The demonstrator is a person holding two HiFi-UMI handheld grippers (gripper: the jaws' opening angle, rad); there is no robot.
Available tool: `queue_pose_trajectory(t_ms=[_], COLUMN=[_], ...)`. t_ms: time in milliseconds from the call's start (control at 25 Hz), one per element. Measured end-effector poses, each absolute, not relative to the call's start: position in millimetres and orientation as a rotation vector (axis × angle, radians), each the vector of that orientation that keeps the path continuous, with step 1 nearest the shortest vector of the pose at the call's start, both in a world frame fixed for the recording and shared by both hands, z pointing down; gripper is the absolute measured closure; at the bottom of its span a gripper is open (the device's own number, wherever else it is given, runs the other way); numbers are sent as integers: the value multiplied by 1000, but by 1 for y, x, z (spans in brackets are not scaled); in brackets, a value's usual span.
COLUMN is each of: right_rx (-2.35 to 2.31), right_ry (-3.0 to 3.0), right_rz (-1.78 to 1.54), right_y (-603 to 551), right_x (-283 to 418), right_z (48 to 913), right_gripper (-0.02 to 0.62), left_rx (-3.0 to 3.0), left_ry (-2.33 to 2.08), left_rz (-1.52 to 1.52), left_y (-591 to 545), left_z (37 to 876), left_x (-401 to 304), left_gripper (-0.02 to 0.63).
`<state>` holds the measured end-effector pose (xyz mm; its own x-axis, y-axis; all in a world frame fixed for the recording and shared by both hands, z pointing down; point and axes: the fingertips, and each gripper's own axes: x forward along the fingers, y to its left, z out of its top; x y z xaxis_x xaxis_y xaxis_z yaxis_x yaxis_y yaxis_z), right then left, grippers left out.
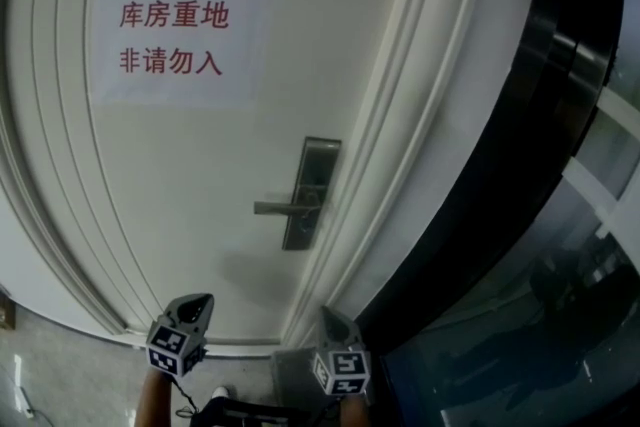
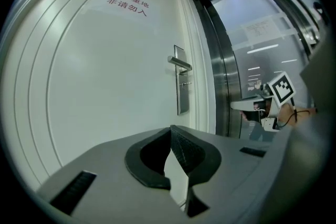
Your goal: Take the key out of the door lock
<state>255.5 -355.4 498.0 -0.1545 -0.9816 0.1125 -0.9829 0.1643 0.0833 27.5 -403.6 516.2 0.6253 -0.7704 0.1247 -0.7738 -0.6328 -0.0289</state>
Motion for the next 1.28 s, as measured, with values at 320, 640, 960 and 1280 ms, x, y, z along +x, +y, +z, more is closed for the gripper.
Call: queue_pose_trajectory(t_ms=[320, 640, 960, 1280], right_rx=[1929, 1931, 1884, 1814], right_ry=[-2301, -2210, -2116, -1931], right_rz=[-32, -243, -415, -624], right_y=[-378, -409, -431, -450], right_x=[245, 240, 233, 234], right_z=[481, 453, 446, 434], right_gripper=[589, 588, 588, 587], left_rx=[2800, 2802, 2810, 2785], left_ry=[-1344, -1333, -1317, -1341], left_rz=[194, 196, 188, 183], left_y=[-412, -421, -430, -438], left_z=[518, 519, 519, 523], left_x=[22, 17, 14, -1], left_gripper=[598, 598, 598, 597])
